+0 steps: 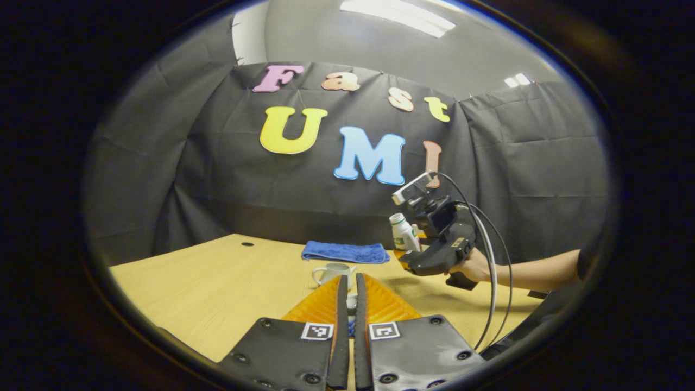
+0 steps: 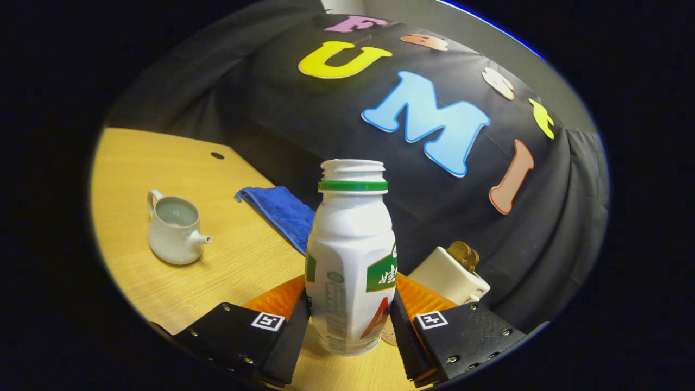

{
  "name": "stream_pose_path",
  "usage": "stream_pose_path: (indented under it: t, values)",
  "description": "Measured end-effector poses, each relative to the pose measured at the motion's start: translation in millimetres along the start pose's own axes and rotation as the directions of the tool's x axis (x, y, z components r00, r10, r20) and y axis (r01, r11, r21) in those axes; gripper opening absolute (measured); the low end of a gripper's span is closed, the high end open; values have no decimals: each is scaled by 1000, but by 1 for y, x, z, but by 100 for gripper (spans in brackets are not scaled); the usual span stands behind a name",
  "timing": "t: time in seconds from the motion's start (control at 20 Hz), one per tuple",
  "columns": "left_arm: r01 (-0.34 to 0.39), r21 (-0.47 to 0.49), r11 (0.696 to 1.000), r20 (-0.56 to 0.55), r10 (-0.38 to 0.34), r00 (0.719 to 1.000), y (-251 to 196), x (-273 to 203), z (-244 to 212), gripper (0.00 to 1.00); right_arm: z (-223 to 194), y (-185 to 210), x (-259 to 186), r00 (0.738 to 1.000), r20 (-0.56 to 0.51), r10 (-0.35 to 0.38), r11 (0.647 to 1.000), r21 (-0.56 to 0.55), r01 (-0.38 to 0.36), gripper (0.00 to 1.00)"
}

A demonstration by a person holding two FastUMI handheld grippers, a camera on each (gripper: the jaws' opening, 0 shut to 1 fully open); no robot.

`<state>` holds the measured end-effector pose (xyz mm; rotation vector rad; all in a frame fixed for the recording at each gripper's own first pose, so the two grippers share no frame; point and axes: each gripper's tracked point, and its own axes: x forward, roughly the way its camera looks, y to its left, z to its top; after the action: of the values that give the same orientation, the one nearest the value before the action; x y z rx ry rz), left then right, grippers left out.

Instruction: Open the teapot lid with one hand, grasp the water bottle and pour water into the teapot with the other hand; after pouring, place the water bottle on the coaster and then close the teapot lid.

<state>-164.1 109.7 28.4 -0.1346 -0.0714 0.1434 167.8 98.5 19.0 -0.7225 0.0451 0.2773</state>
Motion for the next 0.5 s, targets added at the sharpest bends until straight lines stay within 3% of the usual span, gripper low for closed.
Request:
stream_pose_path:
  t: [0.1, 0.25, 0.45, 0.5]
  values:
    - [-2, 4, 1000, -4, 2, 1000, 4, -2, -1, 10, 2, 9, 3, 1000, -1, 10, 996, -89, -10, 73]
    - [-31, 7, 1000, -3, 31, 1000, 18, -8, -3, 14, 8, 21, 5, 1000, 15, 21, 980, -199, -17, 74]
    - [-46, -17, 999, 4, 46, 999, 29, -10, -3, 10, 21, 34, 12, 999, 25, 39, 945, -326, -29, 74]
    - [-48, -14, 999, 6, 48, 999, 30, -13, -1, 14, 23, 37, 14, 999, 30, 46, 938, -346, -32, 73]
